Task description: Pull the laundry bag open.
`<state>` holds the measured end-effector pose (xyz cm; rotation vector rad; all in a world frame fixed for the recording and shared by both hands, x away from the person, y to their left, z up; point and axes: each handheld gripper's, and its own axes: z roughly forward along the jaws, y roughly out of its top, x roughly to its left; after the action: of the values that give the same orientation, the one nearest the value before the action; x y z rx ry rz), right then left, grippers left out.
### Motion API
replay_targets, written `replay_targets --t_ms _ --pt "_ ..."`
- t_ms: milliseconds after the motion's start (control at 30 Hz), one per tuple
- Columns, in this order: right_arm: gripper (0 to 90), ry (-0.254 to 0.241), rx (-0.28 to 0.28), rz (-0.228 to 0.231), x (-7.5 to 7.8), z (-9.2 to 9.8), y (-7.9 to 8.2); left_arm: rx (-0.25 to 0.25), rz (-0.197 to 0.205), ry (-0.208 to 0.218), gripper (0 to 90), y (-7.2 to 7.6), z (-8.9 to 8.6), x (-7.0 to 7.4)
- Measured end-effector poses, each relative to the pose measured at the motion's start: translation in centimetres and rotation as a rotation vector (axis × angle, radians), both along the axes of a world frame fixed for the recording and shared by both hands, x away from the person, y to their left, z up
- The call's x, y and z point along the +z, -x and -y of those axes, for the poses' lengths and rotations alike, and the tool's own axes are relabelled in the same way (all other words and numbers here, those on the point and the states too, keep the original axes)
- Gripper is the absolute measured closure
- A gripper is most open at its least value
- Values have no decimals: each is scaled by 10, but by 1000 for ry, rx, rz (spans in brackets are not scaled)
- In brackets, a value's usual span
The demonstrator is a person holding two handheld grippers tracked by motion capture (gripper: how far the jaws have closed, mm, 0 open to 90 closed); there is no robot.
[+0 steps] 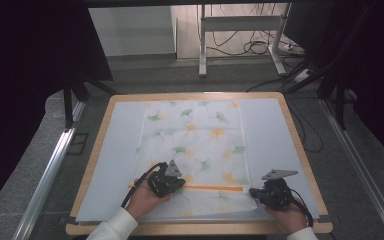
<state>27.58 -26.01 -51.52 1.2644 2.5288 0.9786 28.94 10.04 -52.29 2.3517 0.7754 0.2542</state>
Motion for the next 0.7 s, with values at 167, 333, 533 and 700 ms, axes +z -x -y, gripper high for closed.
replay_targets --t_ms 167,333,533,700 --pt "896 1 -2 2 0 0 0 5 0 -1 900 1 -4 0" --pt "896 0 0 1 0 0 0 10 3 -2 900 1 -9 0" --pt "896 -1 0 0 0 0 0 21 2 -7 900 3 -17 -1" --pt "896 0 -2 2 0 0 0 30 3 -4 900 4 -23 -1"
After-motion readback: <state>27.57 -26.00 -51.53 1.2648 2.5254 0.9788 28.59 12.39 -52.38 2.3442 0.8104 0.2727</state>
